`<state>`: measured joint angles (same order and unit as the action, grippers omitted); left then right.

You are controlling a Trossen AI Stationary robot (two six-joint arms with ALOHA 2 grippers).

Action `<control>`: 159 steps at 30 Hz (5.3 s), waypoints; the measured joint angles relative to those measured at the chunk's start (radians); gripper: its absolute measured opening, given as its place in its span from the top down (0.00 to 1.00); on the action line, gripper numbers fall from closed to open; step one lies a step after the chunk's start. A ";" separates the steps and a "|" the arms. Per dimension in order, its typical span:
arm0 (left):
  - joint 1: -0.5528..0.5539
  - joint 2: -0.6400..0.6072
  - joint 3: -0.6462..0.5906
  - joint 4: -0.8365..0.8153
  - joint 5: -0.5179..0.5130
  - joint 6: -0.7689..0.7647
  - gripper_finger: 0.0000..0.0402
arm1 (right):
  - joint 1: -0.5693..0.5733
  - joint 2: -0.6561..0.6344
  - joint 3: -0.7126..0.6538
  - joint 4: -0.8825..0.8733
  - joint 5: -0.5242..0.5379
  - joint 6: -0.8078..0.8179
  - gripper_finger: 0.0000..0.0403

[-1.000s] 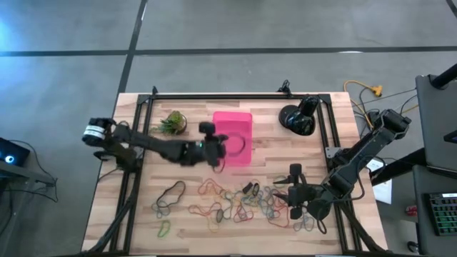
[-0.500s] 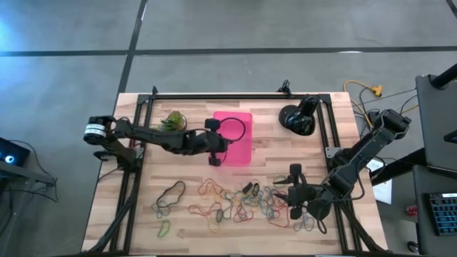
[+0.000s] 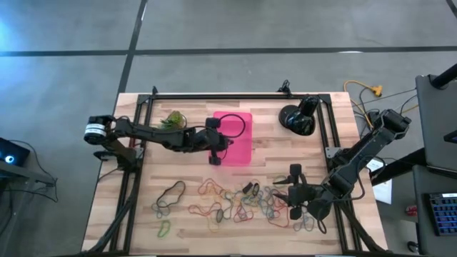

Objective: Pick and place rubber bands into bin
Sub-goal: Put the black rubber bands into the pink bin

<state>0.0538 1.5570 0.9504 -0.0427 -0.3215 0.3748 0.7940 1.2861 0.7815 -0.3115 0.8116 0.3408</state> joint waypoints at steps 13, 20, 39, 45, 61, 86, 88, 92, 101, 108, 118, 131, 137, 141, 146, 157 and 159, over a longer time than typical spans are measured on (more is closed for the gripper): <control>-0.006 -0.012 0.002 -0.041 -0.008 -0.002 0.76 | 0.000 0.000 -0.006 -0.010 0.000 0.052 0.56; -0.103 -0.101 0.002 -0.210 -0.007 -0.113 0.76 | -0.007 0.000 -0.031 -0.193 -0.039 0.194 0.56; -0.467 -0.247 -0.086 -0.248 -0.077 -0.266 0.76 | -0.186 0.373 -0.023 0.303 -0.230 -0.234 0.56; -0.487 -0.244 -0.091 -0.236 -0.079 -0.267 0.76 | -0.216 0.425 0.024 0.303 -0.316 -0.234 0.58; -0.488 -0.242 -0.092 -0.236 -0.078 -0.291 0.76 | -0.255 0.430 0.015 0.263 -0.327 -0.172 0.65; -0.488 -0.242 -0.092 -0.236 -0.078 -0.294 0.76 | -0.272 0.438 -0.002 0.265 -0.394 -0.128 0.79; -0.488 -0.242 -0.092 -0.236 -0.078 -0.294 0.76 | -0.272 0.450 -0.002 0.265 -0.397 -0.129 0.82; -0.488 -0.242 -0.092 -0.235 -0.077 -0.294 0.76 | -0.272 0.473 -0.002 0.266 -0.397 -0.135 0.88; -0.488 -0.242 -0.093 -0.236 -0.077 -0.294 0.76 | -0.268 0.442 -0.002 0.263 -0.390 -0.143 0.98; -0.488 -0.242 -0.093 -0.236 -0.077 -0.294 0.76 | -0.268 0.377 -0.001 0.258 -0.393 -0.159 0.98; -0.488 -0.241 -0.093 -0.236 -0.078 -0.293 0.76 | -0.269 0.302 0.009 0.269 -0.333 -0.271 0.98; -0.488 -0.241 -0.093 -0.228 -0.078 -0.291 0.76 | -0.505 0.301 0.090 0.502 -0.224 -0.662 0.98; -0.488 -0.241 -0.094 -0.228 -0.078 -0.291 0.76 | -0.676 0.302 0.092 0.503 -0.398 -0.619 0.98; -0.488 -0.241 -0.102 -0.228 -0.078 -0.291 0.76 | -0.764 0.302 0.090 0.502 -0.474 -0.586 0.97; -0.488 -0.241 -0.131 -0.209 -0.078 -0.291 0.76 | -0.806 0.302 0.089 0.502 -0.478 -0.576 0.89; -0.488 -0.241 -0.168 -0.186 -0.077 -0.320 0.76 | -0.808 0.302 0.093 0.492 -0.483 -0.531 0.71; -0.488 -0.242 -0.168 -0.189 -0.077 -0.334 0.76 | -0.816 0.303 0.093 0.453 -0.485 -0.480 0.70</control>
<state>-0.4339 1.3151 0.7822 -0.2316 -0.3986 0.0403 -0.0215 1.5887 0.8749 0.1415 0.3262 -0.1391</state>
